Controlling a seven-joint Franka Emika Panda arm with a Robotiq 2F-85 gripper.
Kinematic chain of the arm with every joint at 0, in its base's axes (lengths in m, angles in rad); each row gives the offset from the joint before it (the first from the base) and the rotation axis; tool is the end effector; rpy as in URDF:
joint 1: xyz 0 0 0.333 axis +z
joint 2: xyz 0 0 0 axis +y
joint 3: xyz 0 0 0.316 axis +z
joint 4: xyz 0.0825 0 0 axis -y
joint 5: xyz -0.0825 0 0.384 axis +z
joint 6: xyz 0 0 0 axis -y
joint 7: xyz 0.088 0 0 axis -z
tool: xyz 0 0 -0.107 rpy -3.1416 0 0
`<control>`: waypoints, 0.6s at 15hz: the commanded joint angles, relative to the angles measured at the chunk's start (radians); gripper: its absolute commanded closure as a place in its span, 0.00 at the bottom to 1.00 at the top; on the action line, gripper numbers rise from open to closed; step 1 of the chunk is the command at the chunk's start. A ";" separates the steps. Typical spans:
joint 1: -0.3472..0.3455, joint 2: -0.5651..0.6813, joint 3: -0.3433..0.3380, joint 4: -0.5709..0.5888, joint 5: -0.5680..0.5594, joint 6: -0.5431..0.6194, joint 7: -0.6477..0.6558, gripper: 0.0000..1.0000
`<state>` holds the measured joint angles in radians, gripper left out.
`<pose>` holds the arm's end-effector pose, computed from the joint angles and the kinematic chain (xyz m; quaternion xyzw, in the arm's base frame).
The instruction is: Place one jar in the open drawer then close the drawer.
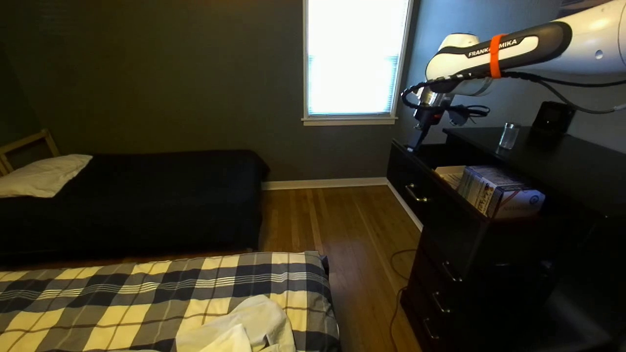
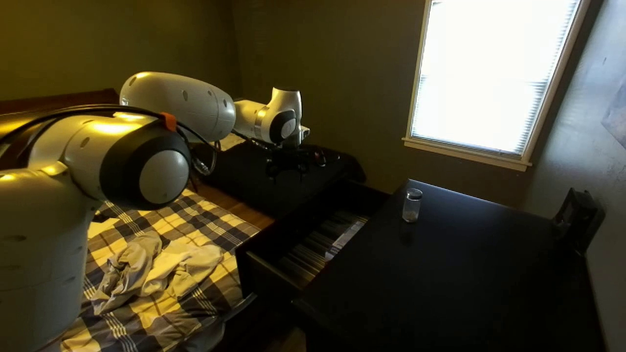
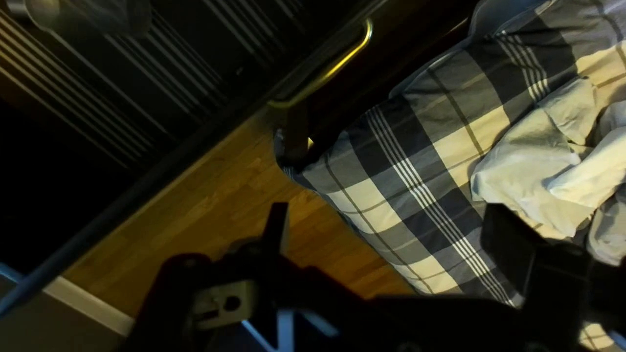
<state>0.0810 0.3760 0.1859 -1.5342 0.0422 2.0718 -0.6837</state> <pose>0.6653 0.1662 0.4591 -0.8928 -0.4395 -0.0927 0.0341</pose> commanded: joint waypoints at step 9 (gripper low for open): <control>-0.001 0.101 -0.024 -0.050 -0.166 0.129 -0.253 0.00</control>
<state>0.0777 0.4728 0.1782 -1.5780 -0.0663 2.1968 -0.8953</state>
